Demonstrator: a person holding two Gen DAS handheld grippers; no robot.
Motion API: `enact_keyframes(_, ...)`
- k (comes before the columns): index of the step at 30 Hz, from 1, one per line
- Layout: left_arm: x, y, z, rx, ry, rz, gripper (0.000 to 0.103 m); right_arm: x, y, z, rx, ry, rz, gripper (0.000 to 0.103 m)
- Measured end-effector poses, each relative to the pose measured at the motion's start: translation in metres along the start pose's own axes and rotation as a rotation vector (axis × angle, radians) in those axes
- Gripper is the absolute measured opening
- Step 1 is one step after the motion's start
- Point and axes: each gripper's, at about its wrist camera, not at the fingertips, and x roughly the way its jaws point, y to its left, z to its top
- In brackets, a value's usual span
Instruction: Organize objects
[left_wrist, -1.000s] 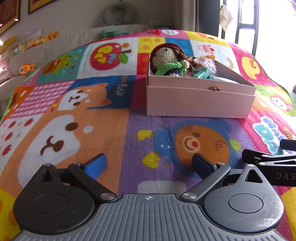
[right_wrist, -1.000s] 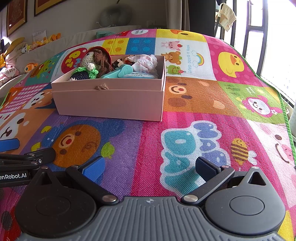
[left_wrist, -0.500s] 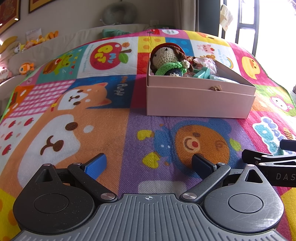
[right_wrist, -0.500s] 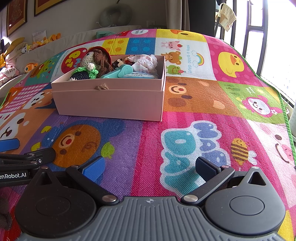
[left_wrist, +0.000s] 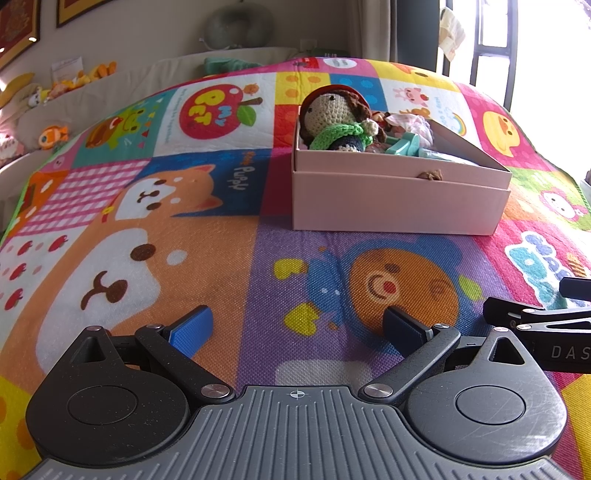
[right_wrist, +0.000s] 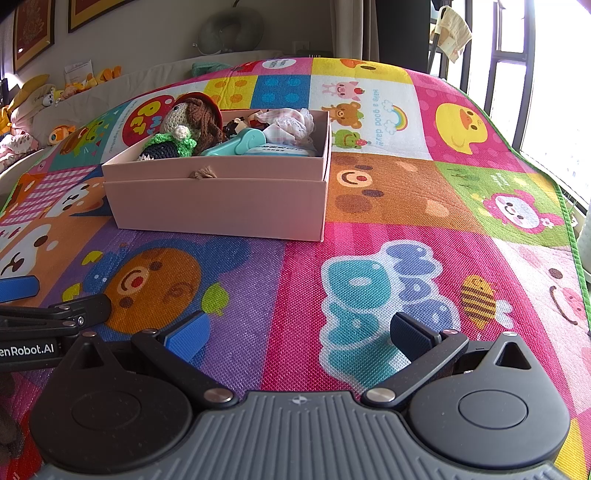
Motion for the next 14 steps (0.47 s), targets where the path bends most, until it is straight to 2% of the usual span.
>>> enact_keyframes(14,0.0007,0.0008,0.0,-0.005,-0.001,-0.005,0.101,0.0,0.0,0.0,0.0,0.0,0.0,0.103)
